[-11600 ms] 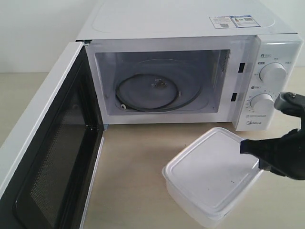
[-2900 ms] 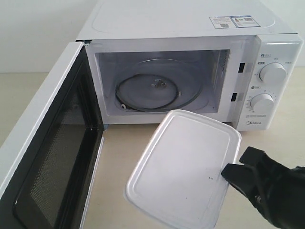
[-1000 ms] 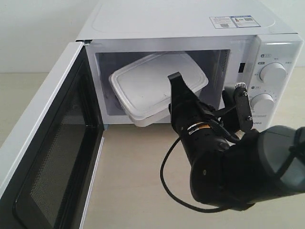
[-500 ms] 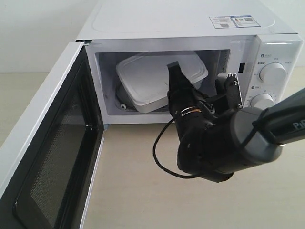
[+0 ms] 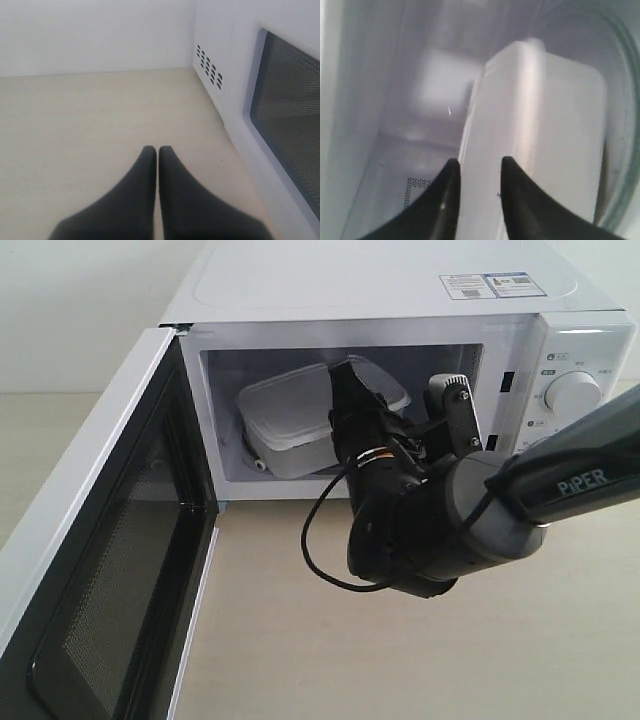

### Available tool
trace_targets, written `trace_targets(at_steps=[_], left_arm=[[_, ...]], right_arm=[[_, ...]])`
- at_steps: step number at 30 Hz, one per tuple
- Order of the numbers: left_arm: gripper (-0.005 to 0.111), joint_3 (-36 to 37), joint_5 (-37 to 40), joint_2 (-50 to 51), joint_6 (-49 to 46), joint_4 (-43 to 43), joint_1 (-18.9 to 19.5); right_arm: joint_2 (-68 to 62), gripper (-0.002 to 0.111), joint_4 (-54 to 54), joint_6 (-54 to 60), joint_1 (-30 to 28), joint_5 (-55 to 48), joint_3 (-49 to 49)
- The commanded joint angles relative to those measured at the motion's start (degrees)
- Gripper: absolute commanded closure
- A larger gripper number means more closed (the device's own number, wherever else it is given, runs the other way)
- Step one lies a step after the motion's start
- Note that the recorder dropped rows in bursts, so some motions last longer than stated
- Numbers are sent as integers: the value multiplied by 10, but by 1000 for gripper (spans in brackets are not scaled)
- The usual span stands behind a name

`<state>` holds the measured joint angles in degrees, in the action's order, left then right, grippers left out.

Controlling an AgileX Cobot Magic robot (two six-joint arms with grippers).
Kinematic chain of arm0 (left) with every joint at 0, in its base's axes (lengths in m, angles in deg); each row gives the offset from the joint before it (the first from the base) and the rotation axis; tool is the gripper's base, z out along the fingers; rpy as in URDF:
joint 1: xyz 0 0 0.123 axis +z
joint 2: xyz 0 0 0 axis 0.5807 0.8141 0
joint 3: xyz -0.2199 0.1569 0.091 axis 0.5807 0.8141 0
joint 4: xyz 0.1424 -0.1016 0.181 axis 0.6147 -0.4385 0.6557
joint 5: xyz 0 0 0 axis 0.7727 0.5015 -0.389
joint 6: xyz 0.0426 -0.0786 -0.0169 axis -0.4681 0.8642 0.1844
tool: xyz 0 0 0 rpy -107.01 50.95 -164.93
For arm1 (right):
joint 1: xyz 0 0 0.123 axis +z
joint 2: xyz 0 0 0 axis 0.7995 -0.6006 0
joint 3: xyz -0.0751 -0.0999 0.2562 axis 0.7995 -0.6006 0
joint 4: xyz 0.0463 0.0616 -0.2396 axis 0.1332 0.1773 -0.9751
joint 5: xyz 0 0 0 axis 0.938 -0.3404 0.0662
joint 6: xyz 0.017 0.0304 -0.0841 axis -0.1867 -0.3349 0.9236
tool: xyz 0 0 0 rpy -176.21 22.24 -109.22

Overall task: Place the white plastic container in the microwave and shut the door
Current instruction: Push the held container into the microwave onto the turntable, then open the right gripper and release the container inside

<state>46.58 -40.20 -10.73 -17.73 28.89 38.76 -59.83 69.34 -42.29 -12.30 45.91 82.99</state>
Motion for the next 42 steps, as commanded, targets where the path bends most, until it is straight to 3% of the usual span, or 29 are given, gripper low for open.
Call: trace_targets(at_steps=[1,9,15,19,21,25,28,32,38,42], left_arm=[[103,2,0,-1,2,1,2],[103,2,0,-1,2,1,2],[103,2,0,-1,2,1,2],[103,2,0,-1,2,1,2],[103,2,0,-1,2,1,2],[103,2,0,-1,2,1,2],[103,2,0,-1,2,1,2],[103,2,0,-1,2,1,2],[103,2,0,-1,2,1,2],[103,2,0,-1,2,1,2]], right_arm=[[0,70,-6,12,-3,16,3],[1,70,-16,13,-3,47,-48],[25,70,-201,32,-3,64,-129],[52,71,-233,186,-3,63,-157],[68,80,-248,318,-3,45,-166],[98,108,-291,509,-3,-56,-169],[101,108,-311,608,-3,-119,-169],[87,108,-312,612,-3,-125,-169],[26,108,-312,594,-3,26,-161],[-10,108,-309,595,-4,53,-124]])
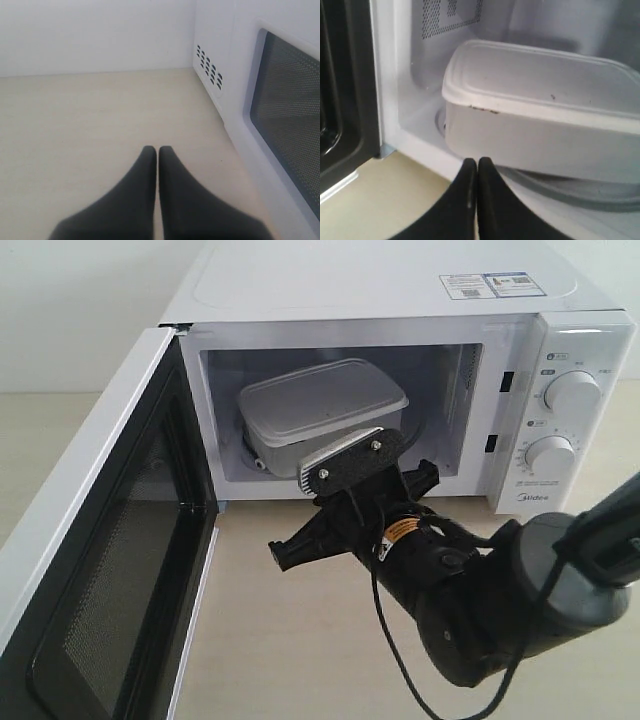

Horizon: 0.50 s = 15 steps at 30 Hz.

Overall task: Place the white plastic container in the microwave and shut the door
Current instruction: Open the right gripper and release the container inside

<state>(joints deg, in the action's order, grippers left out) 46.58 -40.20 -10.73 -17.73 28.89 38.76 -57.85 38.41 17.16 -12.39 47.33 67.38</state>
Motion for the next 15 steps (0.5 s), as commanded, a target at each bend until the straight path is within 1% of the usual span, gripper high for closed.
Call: trace_targets(at_steps=[1,6,15], left_arm=[[103,2,0,-1,2,1,2],[103,2,0,-1,2,1,2],[103,2,0,-1,2,1,2]], right_arm=[[-37,108,0,-1,-5,31,44],[-65,108,16,-9,-26,-41,104],[-91,108,17,-9,-57,-62,161]])
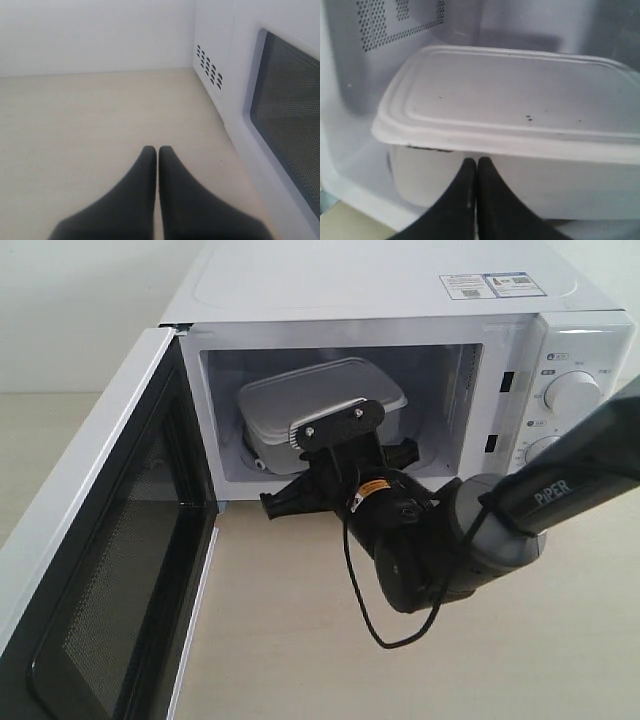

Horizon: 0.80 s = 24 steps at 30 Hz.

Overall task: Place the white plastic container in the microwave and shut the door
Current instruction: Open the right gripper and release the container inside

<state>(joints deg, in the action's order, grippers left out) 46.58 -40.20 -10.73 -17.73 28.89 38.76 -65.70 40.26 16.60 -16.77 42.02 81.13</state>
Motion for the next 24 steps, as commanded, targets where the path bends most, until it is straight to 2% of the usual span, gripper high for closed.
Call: trace_targets(at_steps=[1,14,18,24], left_arm=[[103,2,0,-1,2,1,2],[103,2,0,-1,2,1,2],[103,2,0,-1,2,1,2],[103,2,0,-1,2,1,2]], right_arm=[[-17,108,-3,-3,-15,-13,32],[-33,108,-3,-3,-26,-3,59],[3,108,-9,-1,-24,2,14],[110,108,-9,-5,-24,-36,-111]])
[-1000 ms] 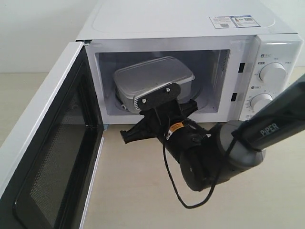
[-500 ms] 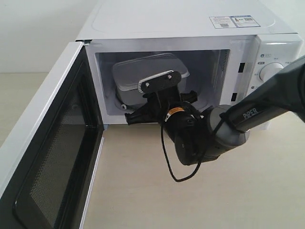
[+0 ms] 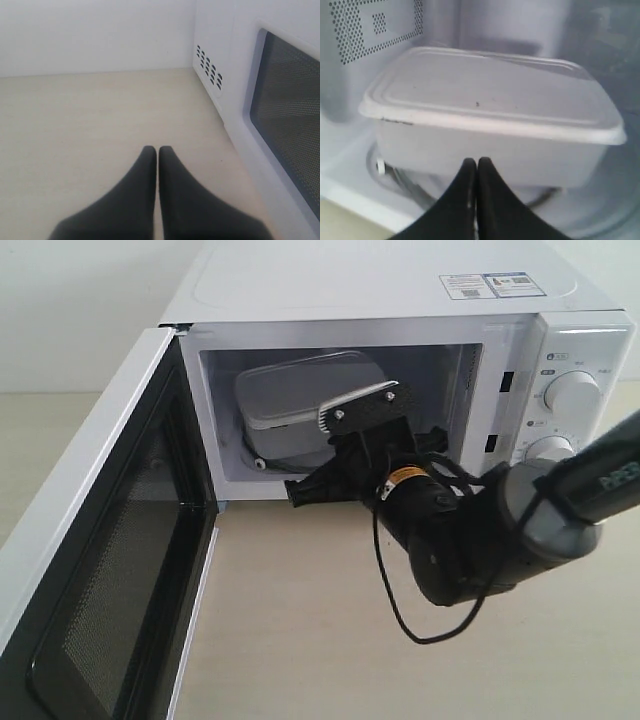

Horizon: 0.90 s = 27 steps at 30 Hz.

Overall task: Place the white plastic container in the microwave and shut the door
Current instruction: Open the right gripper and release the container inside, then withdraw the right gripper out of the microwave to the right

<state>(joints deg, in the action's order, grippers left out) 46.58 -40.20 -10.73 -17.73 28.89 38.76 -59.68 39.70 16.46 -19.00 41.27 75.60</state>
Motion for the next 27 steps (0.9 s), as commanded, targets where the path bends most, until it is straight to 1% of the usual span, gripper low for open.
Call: trace_targets(at_steps=[1,5,9,13,16,27], left_arm=[[103,2,0,-1,2,1,2],[103,2,0,-1,2,1,2],[103,2,0,-1,2,1,2],[103,2,0,-1,2,1,2],[103,2,0,-1,2,1,2],[103,2,0,-1,2,1,2]], right_arm=[[65,108,-3,-4,-2,-42,-71],[127,108,-3,-4,-1,-103,-122],[195,108,-1,-4,-1,-211,-155],[259,108,-1,-4,-1,-338,-158],[312,108,-1,-2,-1,-408,-158],[489,108,14,-50,-1,-606,-156]])
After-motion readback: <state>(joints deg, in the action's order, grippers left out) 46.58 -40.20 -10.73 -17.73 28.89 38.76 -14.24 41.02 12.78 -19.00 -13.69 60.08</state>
